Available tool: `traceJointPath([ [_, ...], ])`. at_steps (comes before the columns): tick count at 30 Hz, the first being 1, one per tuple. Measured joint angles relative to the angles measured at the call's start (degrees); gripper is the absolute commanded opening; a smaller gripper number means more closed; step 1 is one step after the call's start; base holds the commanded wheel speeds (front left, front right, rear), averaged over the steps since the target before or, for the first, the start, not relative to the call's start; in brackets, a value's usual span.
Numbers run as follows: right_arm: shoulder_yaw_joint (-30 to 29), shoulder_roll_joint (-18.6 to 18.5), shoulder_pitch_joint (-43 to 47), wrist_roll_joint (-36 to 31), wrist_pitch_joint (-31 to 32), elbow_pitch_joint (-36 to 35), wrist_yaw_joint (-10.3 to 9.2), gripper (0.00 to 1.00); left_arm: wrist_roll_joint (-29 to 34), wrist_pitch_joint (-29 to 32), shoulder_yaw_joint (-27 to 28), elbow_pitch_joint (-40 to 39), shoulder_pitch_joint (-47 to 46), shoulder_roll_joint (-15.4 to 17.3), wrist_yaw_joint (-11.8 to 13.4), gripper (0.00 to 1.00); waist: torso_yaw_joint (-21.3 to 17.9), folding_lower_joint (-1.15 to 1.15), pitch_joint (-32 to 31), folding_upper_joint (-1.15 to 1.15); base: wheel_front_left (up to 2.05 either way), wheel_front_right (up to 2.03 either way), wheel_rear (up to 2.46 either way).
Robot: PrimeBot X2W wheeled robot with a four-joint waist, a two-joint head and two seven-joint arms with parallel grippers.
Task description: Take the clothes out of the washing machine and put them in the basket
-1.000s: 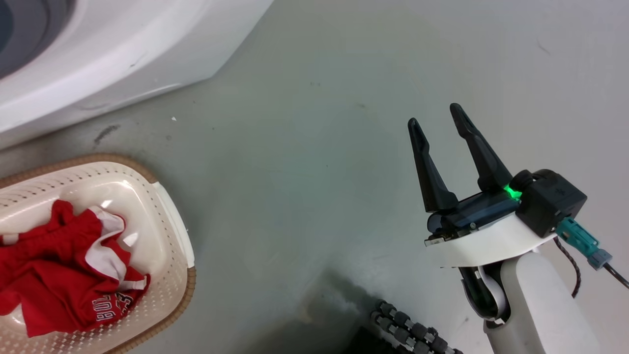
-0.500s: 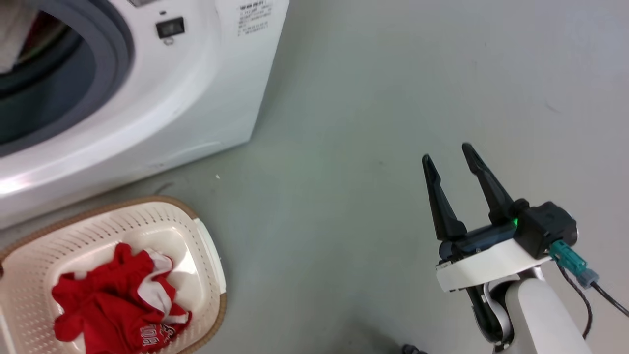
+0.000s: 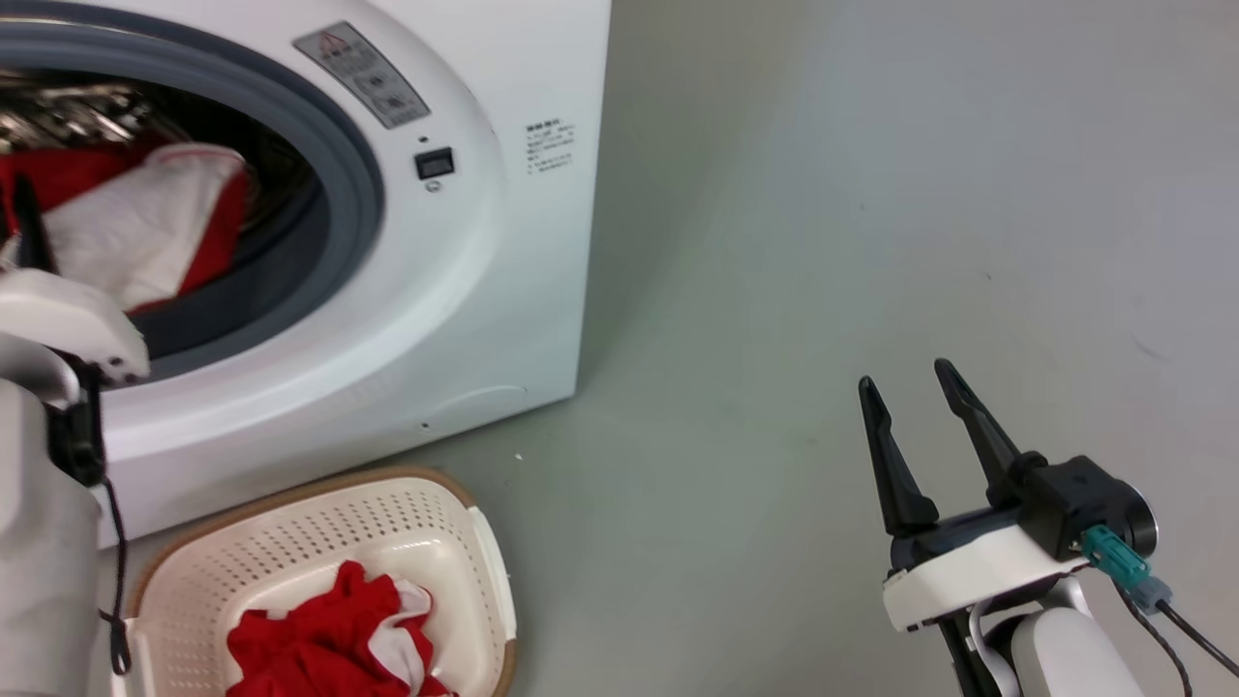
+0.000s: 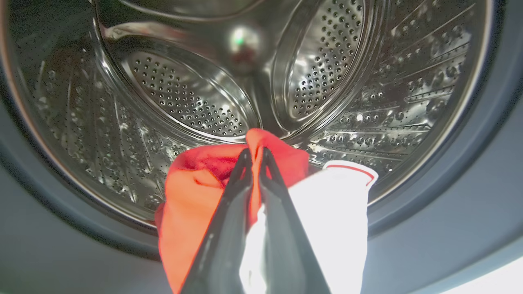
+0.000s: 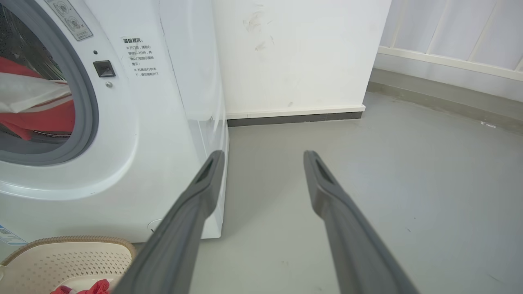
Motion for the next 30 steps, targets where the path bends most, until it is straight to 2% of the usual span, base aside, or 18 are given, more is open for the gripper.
traceJointPath([
  [8,-1.3,0.0,3.4,-1.8,2.2,-1.3,0.0,1.0,-0.5,-0.6,0.0,-9.8,9.1,-2.4,-0.1,0.0,3.5,0.0,-5.8,0.0,0.0,0.0,0.0],
  [15,-1.7,0.0,6.4,-2.4,4.4,-3.1,0.0,1.0,-1.0,-0.5,-0.2,-20.5,18.2,-4.7,1.3,0.0,6.2,0.0,-10.5,0.0,0.0,0.0,0.0],
  [25,-1.8,0.0,10.0,-2.8,6.7,-5.8,0.0,1.0,-0.8,5.7,-2.6,-41.0,31.2,-7.4,5.0,0.0,8.8,0.0,-14.5,0.0,0.0,0.0,0.0],
  [30,-1.8,0.0,10.5,-3.0,7.5,-7.0,0.0,1.0,-1.0,9.3,-5.3,-47.7,37.0,-9.5,5.7,0.0,9.1,0.0,-14.2,0.0,0.0,0.0,0.0],
])
